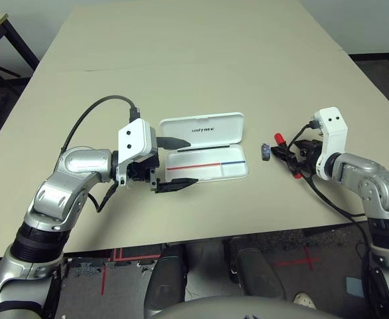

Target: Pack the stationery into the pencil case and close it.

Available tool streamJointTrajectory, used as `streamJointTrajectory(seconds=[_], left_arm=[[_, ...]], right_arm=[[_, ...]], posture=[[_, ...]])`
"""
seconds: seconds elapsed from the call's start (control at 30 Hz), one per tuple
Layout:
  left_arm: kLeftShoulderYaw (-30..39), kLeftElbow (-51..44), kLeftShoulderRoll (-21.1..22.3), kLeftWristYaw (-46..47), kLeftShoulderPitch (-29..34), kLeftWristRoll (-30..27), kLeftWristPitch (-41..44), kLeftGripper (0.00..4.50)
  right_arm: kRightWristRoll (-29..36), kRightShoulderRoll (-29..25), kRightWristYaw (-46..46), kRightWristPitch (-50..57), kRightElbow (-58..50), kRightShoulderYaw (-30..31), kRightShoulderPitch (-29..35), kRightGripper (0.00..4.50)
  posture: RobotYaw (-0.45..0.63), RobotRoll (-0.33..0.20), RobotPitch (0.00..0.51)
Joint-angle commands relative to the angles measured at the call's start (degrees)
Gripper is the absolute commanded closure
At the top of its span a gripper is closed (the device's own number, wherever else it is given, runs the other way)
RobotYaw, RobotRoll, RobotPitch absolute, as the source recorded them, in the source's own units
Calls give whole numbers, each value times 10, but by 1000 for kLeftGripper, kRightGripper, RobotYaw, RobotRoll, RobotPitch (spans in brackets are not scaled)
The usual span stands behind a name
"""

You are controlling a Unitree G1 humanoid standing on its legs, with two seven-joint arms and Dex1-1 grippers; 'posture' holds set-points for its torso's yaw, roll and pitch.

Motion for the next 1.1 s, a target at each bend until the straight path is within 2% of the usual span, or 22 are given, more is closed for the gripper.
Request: streamJointTrajectory(seconds=[0.03,0.07,0.13,0.43,0.63,0.77,0.87,1.0,1.1], left_arm=[[1,-13,9,4,5,-5,5,23],[1,-13,8,4,5,-5,6,23],[1,-14,8,5,5,-5,7,0],[-3,-9,8,4,2,-4,5,0],[-6,3,8,-1,-4,-2,1,0],[-5,5,10,-3,-6,-1,0,0],[-4,7,11,-3,-7,0,0,0],[-4,6,12,-1,-9,0,1,0],[-3,5,13,1,-8,0,1,0]], right_arm=[[-13,1,-1,21,33,15,14,0],[-13,3,-1,20,34,14,13,0],[-12,3,0,18,32,10,11,612],[-8,-27,29,28,-9,3,-7,3882],[2,-95,90,46,-20,13,-62,3970],[8,-170,191,19,-20,47,-99,3970],[6,-228,316,-38,-17,98,-130,3970],[-13,-247,421,-99,10,158,-170,3970],[-37,-232,470,-148,41,195,-205,3970]], posture=[[-110,0,152],[-108,0,152],[-109,0,151],[-116,0,152],[-131,0,150],[-130,0,149],[-126,0,149],[-116,0,151],[-105,0,153]])
